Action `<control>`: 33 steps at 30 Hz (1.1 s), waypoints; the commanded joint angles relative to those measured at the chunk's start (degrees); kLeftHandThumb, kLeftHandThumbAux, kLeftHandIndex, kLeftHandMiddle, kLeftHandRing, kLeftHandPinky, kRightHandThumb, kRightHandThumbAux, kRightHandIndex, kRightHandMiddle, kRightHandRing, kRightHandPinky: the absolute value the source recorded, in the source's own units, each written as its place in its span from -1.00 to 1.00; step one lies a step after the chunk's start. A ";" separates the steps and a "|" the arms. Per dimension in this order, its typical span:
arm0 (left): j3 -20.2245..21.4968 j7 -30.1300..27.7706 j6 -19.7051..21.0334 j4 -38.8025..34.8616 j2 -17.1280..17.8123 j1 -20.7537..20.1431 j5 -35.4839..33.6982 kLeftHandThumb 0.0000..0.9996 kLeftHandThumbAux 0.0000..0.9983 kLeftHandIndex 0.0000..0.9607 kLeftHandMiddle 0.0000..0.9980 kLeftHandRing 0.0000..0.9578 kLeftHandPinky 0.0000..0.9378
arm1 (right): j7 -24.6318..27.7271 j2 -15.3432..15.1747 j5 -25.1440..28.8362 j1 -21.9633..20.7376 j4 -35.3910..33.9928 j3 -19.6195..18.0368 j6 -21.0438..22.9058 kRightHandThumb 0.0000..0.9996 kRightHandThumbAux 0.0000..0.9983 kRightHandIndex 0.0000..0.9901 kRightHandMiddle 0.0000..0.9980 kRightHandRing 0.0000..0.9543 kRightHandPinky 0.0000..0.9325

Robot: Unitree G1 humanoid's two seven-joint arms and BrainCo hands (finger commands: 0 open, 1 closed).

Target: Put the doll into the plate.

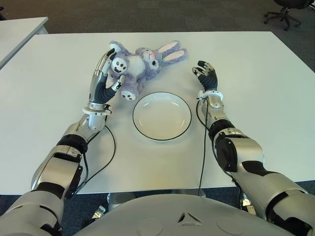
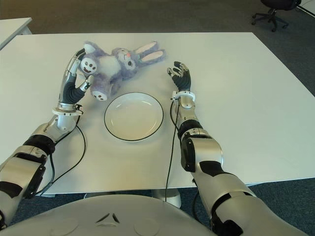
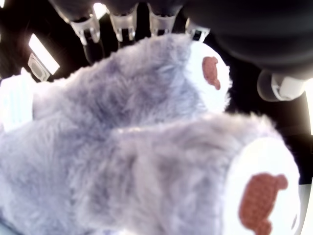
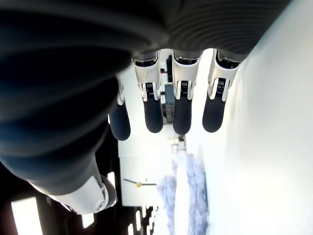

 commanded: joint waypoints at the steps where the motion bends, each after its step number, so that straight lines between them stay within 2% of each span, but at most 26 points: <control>1: -4.18 -4.12 1.32 5.33 -6.33 12.73 0.10 -0.14 -0.63 -1.00 -1.00 -1.00 -0.92 | -0.17 1.76 -0.09 4.89 3.19 0.17 3.12 -0.14 0.50 -0.56 -0.64 -0.64 -0.54; 13: -2.85 -4.34 5.03 4.75 -6.88 12.79 -0.96 -0.15 -0.64 -1.00 -1.00 -1.00 -0.77 | -0.14 1.89 0.14 4.85 3.19 -0.03 3.05 -0.13 0.51 -0.56 -0.65 -0.65 -0.55; 17: -1.90 -4.32 5.62 5.56 -7.51 12.11 -2.34 -0.11 -0.62 -1.00 -1.00 -1.00 -0.86 | -0.21 1.83 0.13 4.86 3.21 -0.04 3.10 -0.12 0.52 -0.55 -0.65 -0.66 -0.54; 22: -1.23 -2.26 7.25 6.14 -7.92 10.92 -2.08 -0.10 -0.60 -1.00 -1.00 -1.00 -0.87 | -0.14 1.83 0.07 4.89 3.20 0.02 3.15 -0.09 0.53 -0.55 -0.63 -0.64 -0.53; 28: 0.12 -0.46 9.38 6.32 -8.95 10.02 -3.15 -0.10 -0.55 -1.00 -0.98 -0.94 -0.77 | -0.07 1.86 0.03 4.99 3.17 0.08 3.07 -0.11 0.52 -0.56 -0.65 -0.66 -0.57; 33: 1.66 1.81 11.12 6.21 -10.23 9.21 -4.24 -0.02 -0.46 -1.00 -0.87 -0.82 -0.71 | 0.08 1.89 0.12 5.04 3.16 0.02 3.01 -0.12 0.51 -0.56 -0.65 -0.65 -0.54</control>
